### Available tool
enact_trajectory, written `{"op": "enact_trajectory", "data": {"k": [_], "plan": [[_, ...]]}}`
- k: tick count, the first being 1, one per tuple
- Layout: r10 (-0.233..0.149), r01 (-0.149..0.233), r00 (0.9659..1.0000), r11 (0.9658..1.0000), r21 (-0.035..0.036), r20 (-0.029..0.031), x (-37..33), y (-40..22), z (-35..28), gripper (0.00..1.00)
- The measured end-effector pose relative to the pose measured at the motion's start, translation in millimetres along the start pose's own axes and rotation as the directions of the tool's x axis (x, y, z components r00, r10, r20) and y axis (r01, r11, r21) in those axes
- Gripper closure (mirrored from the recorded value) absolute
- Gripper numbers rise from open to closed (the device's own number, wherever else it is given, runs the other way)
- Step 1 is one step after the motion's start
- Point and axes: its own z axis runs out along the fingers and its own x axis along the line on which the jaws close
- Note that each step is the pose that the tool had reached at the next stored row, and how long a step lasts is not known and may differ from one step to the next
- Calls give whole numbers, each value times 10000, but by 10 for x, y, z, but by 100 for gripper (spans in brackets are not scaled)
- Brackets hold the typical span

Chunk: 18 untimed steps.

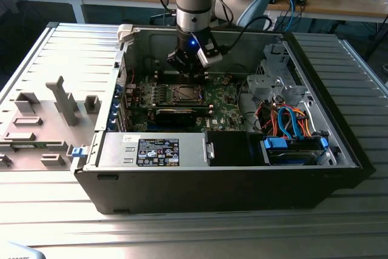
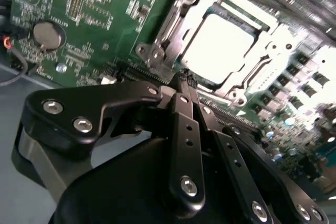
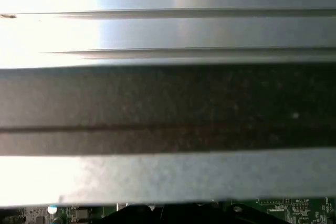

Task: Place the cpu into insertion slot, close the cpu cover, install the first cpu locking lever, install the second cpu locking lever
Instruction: 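Install the first cpu locking lever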

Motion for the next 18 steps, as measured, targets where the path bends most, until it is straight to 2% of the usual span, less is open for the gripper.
{"op": "enact_trajectory", "data": {"k": [3, 4, 5, 6, 7, 12, 18], "plan": [[-20, 19, 10000, 9984, 558, 13, -1, -20, 0, 89], [-27, 25, 10000, 9970, 774, 19, -1, -34, 1, 89], [-33, 31, 10000, 9962, 871, 18, -1, -58, -1, 89], [-36, 34, 10000, 9953, 967, 22, -4, -146, 0, 89], [-38, 35, 10000, 9943, 1066, 22, -6, -213, -25, 89], [-38, 36, 10000, 9943, 1070, 24, -12, -213, -198, 89], [-38, 36, 10000, 9943, 1070, 24, -15, -213, -272, 89]]}}
